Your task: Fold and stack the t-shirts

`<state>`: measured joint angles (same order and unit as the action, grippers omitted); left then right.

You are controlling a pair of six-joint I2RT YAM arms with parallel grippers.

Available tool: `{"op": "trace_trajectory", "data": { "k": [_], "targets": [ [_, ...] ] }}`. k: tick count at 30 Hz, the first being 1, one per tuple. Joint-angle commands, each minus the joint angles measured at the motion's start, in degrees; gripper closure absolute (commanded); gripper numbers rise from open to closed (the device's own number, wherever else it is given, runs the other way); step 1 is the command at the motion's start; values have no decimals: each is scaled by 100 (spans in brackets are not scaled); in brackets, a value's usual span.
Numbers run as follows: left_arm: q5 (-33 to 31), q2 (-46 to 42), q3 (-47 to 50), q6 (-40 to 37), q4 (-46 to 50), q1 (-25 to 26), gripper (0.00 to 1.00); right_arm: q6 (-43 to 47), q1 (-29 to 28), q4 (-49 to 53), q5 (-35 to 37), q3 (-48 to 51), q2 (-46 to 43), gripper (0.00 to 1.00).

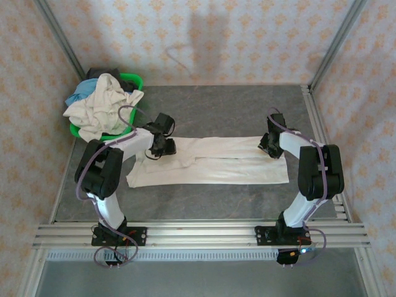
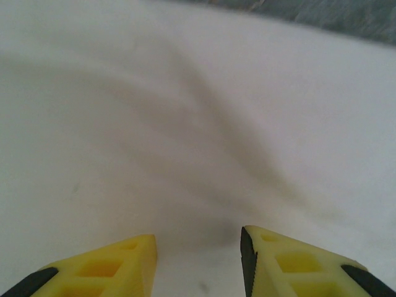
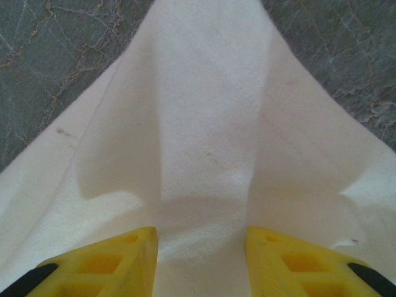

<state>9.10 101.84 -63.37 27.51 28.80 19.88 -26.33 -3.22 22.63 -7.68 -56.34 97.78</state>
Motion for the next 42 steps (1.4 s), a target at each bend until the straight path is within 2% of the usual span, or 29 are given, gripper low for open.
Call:
{"op": "trace_trajectory", "data": {
  "k": [1,9,13,19,22,26,30,33,36,39,42],
  "targets": [
    [-259,-507,522,217,86,96,59,85,-20,116,173,-22,-145,58],
    [-388,-1132,1359,585,199,538,59,89,-3,250,261,-11,-322,58],
    [-388,-1726,1753,787,224,705,58,45,-11,217,147,66,-539,58],
    [2,-2264,2060,928,170,851,57,17,-231,-63,-66,88,-699,56],
    [-478,-2386,1828,834,424,796,52,85,-483,-150,-69,-167,-333,55],
    [-649,-2039,1227,682,325,332,48,205,-733,64,80,-802,473,56],
    [-910,-908,336,657,320,-122,48,89,-759,390,612,-995,813,56],
    [-852,-95,-128,797,263,-395,50,-166,-607,480,823,-708,766,56],
    [-834,431,-263,972,163,-669,52,-420,-152,198,600,-231,626,56],
    [-779,608,-51,1136,13,-909,52,-638,291,-300,-94,207,492,57],
    [-696,576,226,1221,-165,-965,53,-729,301,-267,-67,263,368,56]
  ]
}}
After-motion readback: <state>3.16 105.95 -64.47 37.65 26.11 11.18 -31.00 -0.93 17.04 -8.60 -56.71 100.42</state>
